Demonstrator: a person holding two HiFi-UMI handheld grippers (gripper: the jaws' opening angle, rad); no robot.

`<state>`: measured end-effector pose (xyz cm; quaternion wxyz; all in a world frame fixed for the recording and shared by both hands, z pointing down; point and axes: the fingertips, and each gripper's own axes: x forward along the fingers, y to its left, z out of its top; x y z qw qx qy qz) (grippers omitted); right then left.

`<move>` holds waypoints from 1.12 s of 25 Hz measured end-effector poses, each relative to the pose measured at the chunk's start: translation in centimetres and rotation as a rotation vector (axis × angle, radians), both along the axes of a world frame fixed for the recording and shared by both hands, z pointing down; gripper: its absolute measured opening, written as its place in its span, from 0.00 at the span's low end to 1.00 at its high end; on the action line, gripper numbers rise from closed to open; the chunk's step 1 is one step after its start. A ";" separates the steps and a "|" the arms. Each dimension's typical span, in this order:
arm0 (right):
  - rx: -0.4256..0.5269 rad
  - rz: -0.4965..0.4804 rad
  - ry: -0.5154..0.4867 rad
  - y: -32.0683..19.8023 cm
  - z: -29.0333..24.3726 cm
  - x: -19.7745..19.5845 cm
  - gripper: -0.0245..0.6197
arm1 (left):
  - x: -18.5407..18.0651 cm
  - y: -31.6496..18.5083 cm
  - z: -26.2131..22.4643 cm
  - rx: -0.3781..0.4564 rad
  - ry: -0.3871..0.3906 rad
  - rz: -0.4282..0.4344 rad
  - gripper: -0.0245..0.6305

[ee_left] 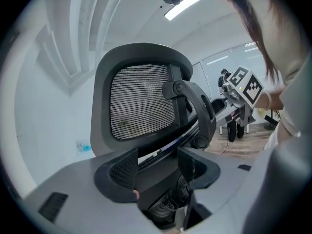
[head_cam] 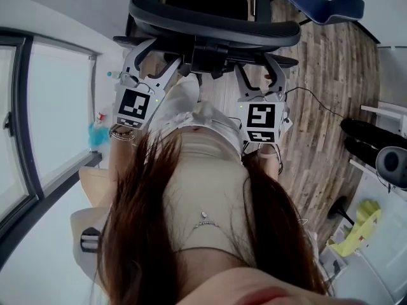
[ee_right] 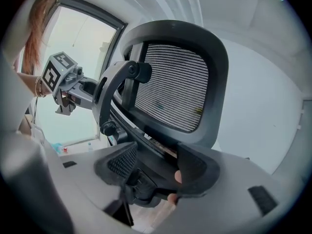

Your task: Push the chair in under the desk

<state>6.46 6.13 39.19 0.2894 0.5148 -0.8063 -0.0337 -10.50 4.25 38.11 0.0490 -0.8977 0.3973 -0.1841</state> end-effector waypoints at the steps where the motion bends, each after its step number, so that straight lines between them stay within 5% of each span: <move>1: -0.004 -0.009 -0.006 0.0 0.0 0.0 0.44 | 0.0 0.0 0.0 0.000 -0.001 0.000 0.41; 28: 0.027 -0.056 -0.058 -2.1 -0.1 0.1 0.45 | 0.1 -2.3 -0.2 0.005 0.021 0.007 0.41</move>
